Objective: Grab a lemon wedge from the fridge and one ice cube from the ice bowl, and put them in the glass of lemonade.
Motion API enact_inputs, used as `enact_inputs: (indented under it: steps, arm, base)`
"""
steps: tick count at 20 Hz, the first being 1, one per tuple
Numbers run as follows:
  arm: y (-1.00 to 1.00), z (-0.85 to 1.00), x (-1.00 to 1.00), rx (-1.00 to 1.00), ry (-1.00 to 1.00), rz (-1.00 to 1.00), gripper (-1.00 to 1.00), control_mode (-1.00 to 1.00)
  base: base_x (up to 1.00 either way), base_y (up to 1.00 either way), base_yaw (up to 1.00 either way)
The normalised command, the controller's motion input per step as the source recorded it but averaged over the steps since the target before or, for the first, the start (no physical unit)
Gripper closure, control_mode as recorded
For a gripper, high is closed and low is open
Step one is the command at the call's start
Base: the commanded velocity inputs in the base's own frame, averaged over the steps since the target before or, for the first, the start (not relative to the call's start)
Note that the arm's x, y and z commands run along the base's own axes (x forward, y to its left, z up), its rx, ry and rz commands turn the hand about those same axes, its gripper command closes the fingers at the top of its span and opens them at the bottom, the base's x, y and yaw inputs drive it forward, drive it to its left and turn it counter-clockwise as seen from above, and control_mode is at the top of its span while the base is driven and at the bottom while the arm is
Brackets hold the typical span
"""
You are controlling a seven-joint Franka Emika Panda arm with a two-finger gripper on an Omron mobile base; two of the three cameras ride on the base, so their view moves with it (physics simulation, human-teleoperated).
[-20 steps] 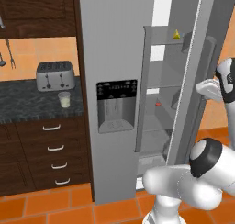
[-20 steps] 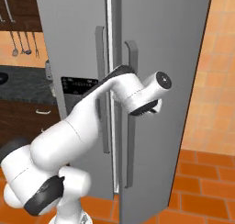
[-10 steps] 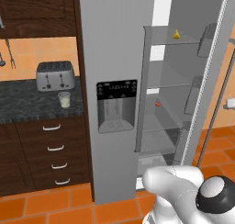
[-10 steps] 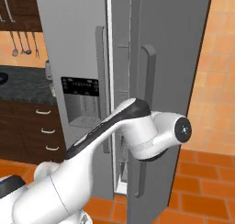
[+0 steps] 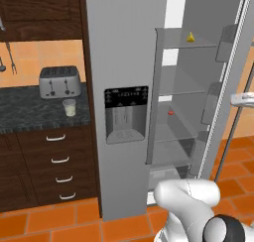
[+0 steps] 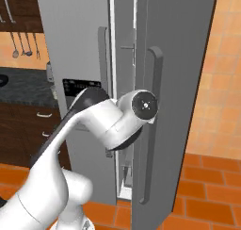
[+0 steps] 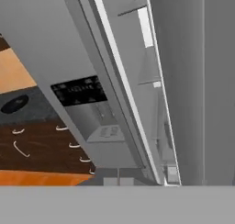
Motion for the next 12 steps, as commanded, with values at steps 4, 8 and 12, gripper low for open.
enact_inputs:
  steps: [4,8,12]
  arm:
    - [1.00,0.00,0.78,-0.39,0.30,-0.26,1.00,-1.00]
    - [0.79,0.00,0.70,-0.40,0.49,-0.24,1.00,-1.00]
    - [0.41,0.01,0.55,-0.34,0.18,-0.20,1.00,-1.00]
  base:
    - [0.00,0.00,0.00]
    - [0.00,0.00,0.00]
    - [0.00,0.00,0.00]
